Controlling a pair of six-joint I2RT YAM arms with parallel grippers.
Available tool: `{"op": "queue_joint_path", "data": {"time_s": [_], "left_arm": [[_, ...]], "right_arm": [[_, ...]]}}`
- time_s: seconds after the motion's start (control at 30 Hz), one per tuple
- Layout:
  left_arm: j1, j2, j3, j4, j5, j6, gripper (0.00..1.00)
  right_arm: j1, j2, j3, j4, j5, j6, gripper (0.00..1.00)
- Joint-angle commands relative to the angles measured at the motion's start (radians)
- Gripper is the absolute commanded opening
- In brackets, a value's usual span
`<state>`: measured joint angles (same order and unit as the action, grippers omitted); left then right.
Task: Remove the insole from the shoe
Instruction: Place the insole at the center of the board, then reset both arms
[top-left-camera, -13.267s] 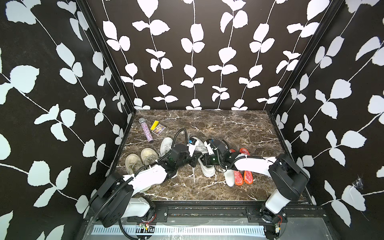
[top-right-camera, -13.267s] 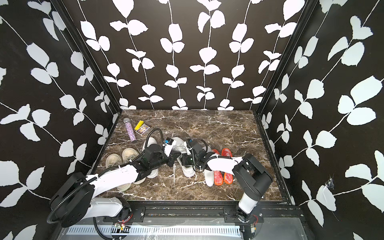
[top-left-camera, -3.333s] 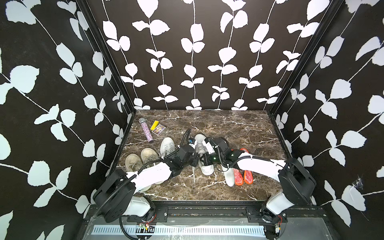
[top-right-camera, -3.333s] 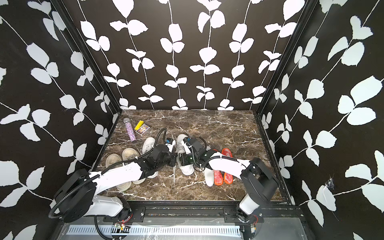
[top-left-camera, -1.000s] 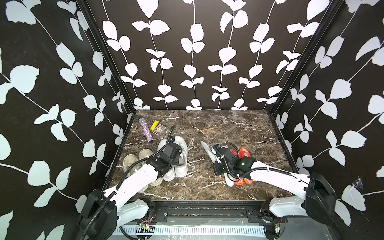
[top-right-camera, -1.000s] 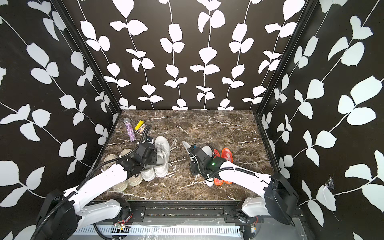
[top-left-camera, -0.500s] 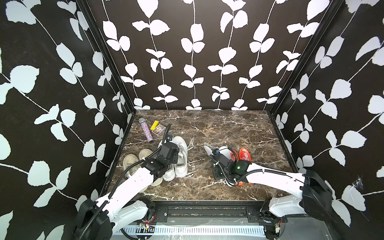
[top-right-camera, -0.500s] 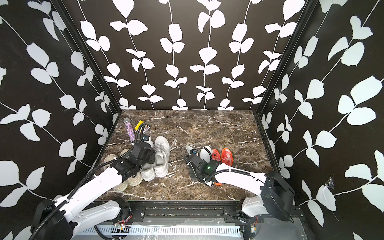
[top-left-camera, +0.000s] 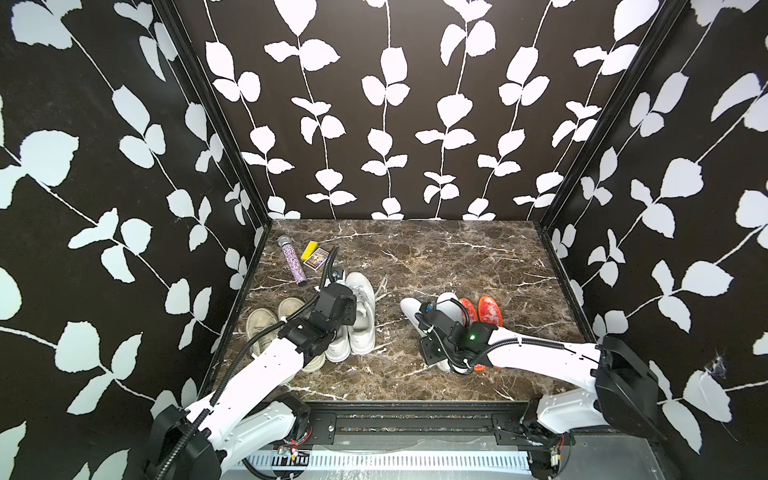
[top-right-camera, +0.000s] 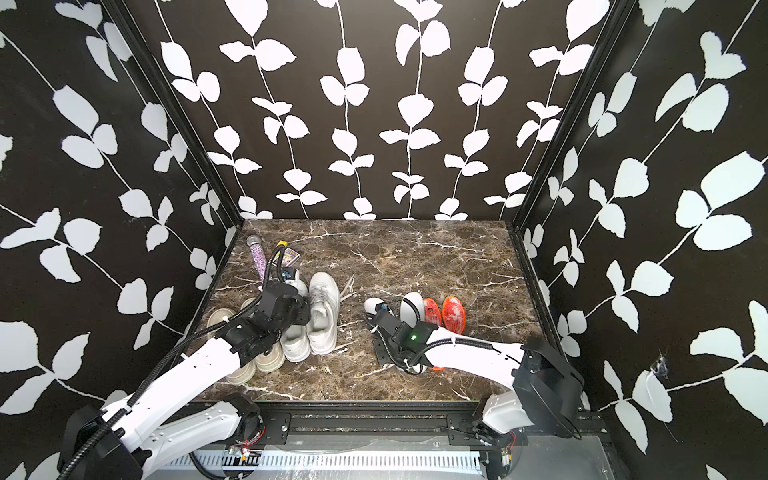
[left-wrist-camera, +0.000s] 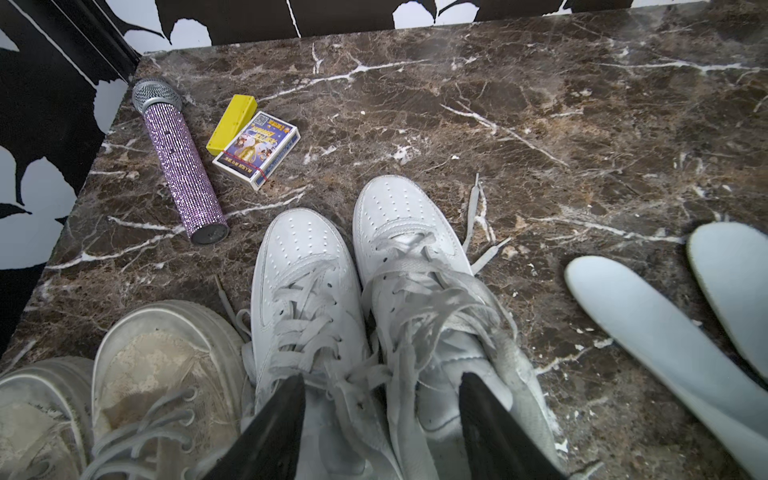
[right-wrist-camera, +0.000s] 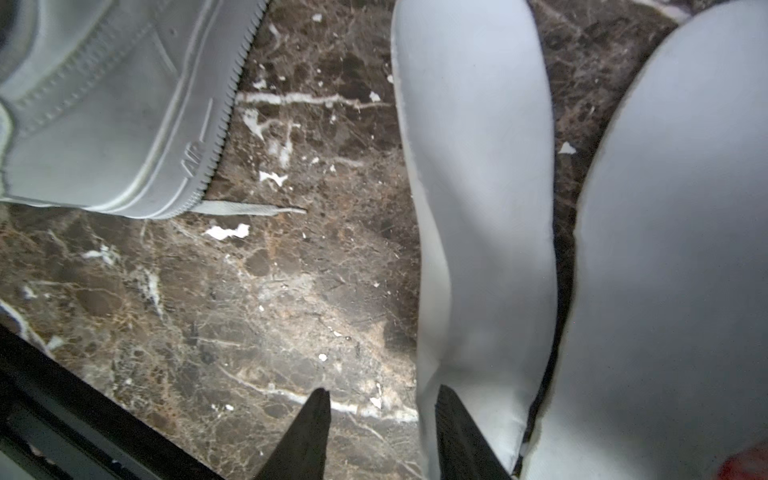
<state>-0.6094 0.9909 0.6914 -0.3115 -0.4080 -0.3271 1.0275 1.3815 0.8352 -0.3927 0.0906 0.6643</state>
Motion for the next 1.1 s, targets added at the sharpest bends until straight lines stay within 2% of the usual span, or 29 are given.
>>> {"op": "queue_joint_path", "data": {"time_s": [0.0, 0.13, 0.3, 0.37, 0.43, 0.5, 0.57, 0.63, 0.73, 0.87, 0.97, 1.07], "left_arm": [[0.004, -0.01, 0.039, 0.026, -0.006, 0.014, 0.62], [0.005, -0.017, 0.043, 0.041, -0.029, 0.03, 0.64], [0.004, -0.005, 0.068, 0.068, -0.153, 0.083, 0.78], [0.004, 0.011, 0.081, 0.084, -0.221, 0.113, 0.89], [0.008, 0.03, 0.086, 0.119, -0.281, 0.148, 0.96], [0.019, 0.059, 0.094, 0.149, -0.345, 0.183, 0.99], [0.05, 0.085, 0.1, 0.174, -0.362, 0.205, 0.99], [0.099, 0.102, 0.098, 0.198, -0.341, 0.206, 0.99], [0.172, 0.116, 0.089, 0.227, -0.329, 0.209, 0.99], [0.307, 0.124, 0.045, 0.296, -0.223, 0.225, 1.0], [0.41, 0.164, 0.019, 0.359, -0.098, 0.246, 1.0], [0.487, 0.253, 0.021, 0.404, -0.003, 0.257, 0.99]], "right_arm": [[0.001, -0.07, 0.006, 0.0, 0.048, -0.023, 0.47], [-0.056, -0.124, 0.041, -0.072, 0.119, -0.092, 0.52], [-0.221, -0.185, 0.108, -0.124, 0.175, -0.22, 0.6], [-0.293, -0.202, 0.141, -0.12, 0.218, -0.268, 0.68], [-0.339, -0.214, 0.167, -0.098, 0.301, -0.311, 0.76], [-0.38, -0.224, 0.168, -0.043, 0.411, -0.365, 0.88], [-0.425, -0.229, 0.153, 0.025, 0.512, -0.391, 0.98], [-0.484, -0.227, 0.142, 0.072, 0.547, -0.413, 0.99], [-0.576, -0.201, 0.145, 0.076, 0.516, -0.415, 0.99], [-0.764, -0.134, 0.131, 0.04, 0.386, -0.319, 0.99], [-0.831, -0.103, 0.052, 0.166, 0.416, -0.352, 0.99], [-0.838, -0.045, -0.048, 0.391, 0.476, -0.483, 1.0]]}}
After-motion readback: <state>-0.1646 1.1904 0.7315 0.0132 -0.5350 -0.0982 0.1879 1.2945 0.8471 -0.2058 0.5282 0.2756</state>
